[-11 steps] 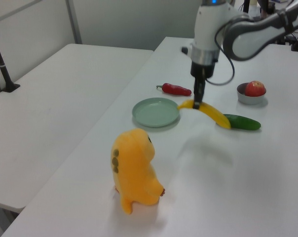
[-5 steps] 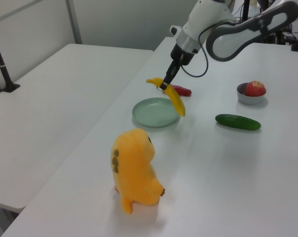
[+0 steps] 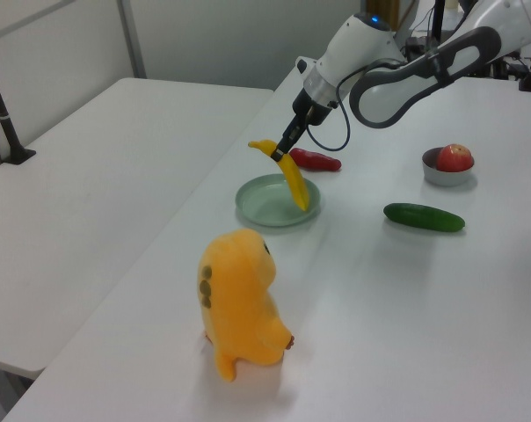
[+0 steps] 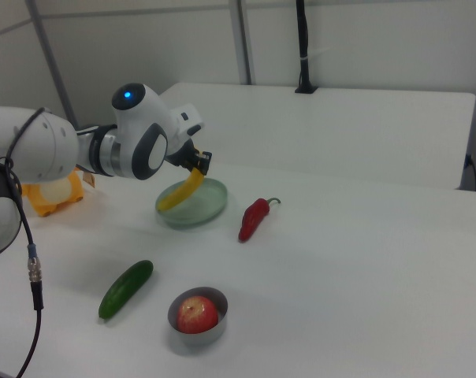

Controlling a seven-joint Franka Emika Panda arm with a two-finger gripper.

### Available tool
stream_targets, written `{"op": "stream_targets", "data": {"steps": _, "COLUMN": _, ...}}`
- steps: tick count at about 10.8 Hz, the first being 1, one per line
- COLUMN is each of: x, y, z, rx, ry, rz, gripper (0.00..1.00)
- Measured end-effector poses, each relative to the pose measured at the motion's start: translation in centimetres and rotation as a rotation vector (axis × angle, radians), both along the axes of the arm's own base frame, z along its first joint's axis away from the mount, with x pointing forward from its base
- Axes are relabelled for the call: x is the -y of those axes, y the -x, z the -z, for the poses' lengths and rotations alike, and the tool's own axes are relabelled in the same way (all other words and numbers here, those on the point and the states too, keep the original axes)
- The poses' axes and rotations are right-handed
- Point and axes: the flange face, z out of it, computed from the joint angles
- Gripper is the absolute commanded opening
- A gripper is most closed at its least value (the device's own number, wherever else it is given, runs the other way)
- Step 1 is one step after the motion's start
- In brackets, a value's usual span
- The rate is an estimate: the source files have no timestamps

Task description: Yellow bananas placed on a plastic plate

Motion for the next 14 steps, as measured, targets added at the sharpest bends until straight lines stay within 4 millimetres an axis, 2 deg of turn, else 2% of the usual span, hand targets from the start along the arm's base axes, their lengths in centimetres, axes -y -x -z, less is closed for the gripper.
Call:
{"op": "stream_targets", "data": {"steps": 1, "x": 0.4, "y": -0.2, "z": 0.7, "rx": 0.002, "ry": 0.001, "rz": 0.006, "gripper": 0.28}}
{"op": "stream_targets", "data": {"steps": 2, "x": 0.6, "y": -0.3, "z": 1.4, "rx": -0.001, "ry": 0.002, "rz": 0.009, "gripper": 0.38}}
{"op": "stream_targets", "data": {"steps": 3, "x": 0.7, "y": -0.4, "z": 2.0, "rx": -0.003, "ry": 0.002, "rz": 0.01, "gripper": 0.56}}
{"op": "stream_targets", "data": {"steps": 4, "x": 0.7, "y": -0.5, "z": 2.4, "rx": -0.002, "ry": 0.001, "rz": 0.011, "gripper": 0.67}}
{"op": "stream_targets", "data": {"steps": 8, "x": 0.5, "y": -0.7, "z": 2.3, "rx": 0.003, "ry": 0.0, "rz": 0.008, "gripper": 1.0}}
{"op": "stream_targets", "data": {"steps": 12, "x": 0.2, "y": -0.8, "z": 1.7, "rx": 0.017, "ry": 0.01, "rz": -0.001, "gripper": 1.0}}
{"op": "stream_targets", "data": {"steps": 14, "x": 0.3, "y": -0.9, "z": -1.2, "rx": 0.06, "ry": 0.008, "rz": 0.0, "gripper": 1.0}}
